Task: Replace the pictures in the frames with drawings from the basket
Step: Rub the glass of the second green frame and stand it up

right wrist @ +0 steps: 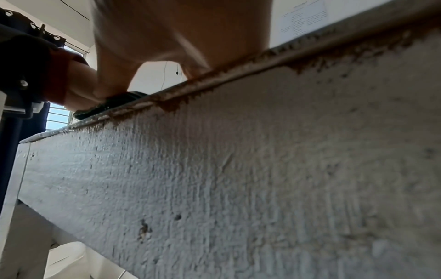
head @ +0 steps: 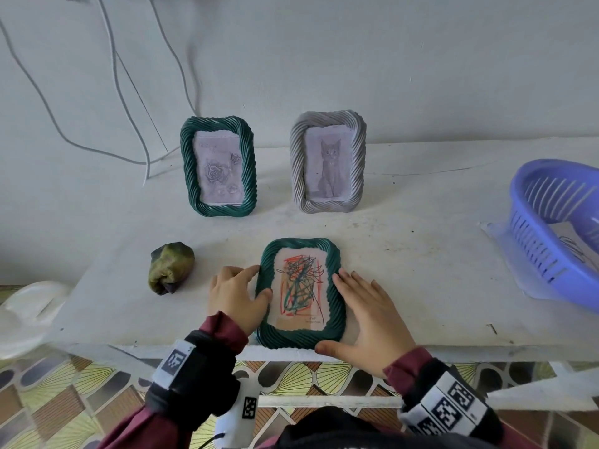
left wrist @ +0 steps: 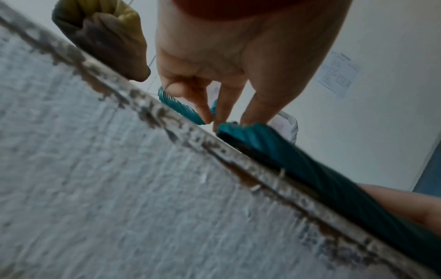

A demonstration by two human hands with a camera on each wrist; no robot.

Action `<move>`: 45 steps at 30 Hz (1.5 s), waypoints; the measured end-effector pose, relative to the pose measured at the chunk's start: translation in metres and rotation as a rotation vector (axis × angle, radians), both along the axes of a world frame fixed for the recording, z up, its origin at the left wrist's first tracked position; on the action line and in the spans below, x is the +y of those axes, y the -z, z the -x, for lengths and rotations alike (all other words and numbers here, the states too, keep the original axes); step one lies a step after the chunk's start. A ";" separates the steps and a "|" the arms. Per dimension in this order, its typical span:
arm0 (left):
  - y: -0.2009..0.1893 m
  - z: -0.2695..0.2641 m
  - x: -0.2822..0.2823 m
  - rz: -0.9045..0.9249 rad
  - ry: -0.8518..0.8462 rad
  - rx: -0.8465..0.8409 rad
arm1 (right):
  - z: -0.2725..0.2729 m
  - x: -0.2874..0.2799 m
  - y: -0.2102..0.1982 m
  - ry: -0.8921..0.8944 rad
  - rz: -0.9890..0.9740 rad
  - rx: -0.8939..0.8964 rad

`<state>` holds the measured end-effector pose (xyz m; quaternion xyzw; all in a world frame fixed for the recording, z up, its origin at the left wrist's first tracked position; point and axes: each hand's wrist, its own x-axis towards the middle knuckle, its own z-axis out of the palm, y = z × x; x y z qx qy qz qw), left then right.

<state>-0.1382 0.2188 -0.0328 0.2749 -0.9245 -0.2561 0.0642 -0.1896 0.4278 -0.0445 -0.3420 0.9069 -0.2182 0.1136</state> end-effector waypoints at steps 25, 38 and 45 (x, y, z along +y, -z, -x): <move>-0.026 -0.028 -0.084 -0.478 -0.221 0.345 | -0.002 -0.006 0.007 0.047 0.115 0.020; -0.043 -0.014 -0.016 -0.928 0.110 0.403 | -0.034 -0.089 -0.012 0.054 0.696 0.052; -0.027 -0.013 -0.021 -1.022 0.211 0.350 | -0.010 -0.078 -0.011 0.173 0.715 0.193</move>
